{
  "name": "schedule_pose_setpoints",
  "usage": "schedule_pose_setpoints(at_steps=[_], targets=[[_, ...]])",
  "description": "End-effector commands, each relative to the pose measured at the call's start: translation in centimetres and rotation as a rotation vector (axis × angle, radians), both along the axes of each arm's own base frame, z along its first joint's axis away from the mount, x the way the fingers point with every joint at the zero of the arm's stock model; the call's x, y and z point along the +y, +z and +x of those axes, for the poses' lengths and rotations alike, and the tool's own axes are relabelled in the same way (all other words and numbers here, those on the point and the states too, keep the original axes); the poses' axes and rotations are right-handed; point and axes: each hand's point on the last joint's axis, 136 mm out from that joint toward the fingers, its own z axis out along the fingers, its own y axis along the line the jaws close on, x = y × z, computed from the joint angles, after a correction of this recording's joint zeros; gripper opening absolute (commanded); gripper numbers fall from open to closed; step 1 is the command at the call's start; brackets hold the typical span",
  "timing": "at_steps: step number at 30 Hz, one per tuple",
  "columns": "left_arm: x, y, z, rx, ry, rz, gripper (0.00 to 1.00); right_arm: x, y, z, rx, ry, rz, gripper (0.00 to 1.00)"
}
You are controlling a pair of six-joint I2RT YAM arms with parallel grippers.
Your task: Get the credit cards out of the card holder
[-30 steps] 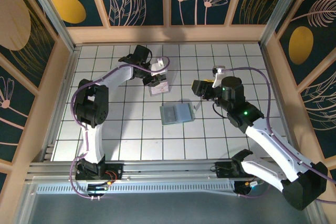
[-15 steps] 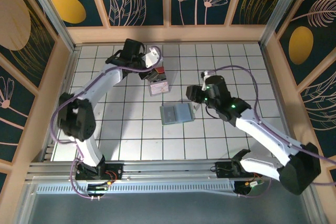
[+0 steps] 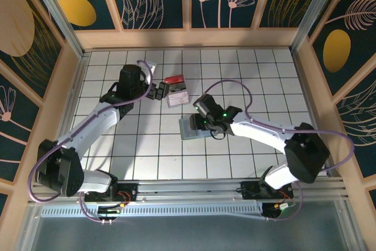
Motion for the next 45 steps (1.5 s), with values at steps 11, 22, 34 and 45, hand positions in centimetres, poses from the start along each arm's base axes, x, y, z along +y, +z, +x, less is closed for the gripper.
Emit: schedule_pose_setpoints(at_steps=[11, 22, 34, 45], targets=[[7.5, -0.6, -4.0, -0.135, 0.458, -0.367, 0.99, 3.4, -3.7, -0.1, 0.060, 0.064, -0.138, 0.62], [9.2, -5.2, -6.5, -0.059, 0.547, -0.402, 0.99, 3.7, -6.7, -0.3, 0.110, 0.089, -0.226, 0.65], [10.4, -5.6, -6.6, -0.073, 0.604, -0.358, 0.99, 3.1, -8.3, -0.6, 0.119, 0.100, -0.295, 0.59], [10.8, -3.9, -6.8, -0.111, 0.600, -0.324, 0.99, 4.4, -7.1, -0.8, 0.111, 0.126, -0.202, 0.45]])
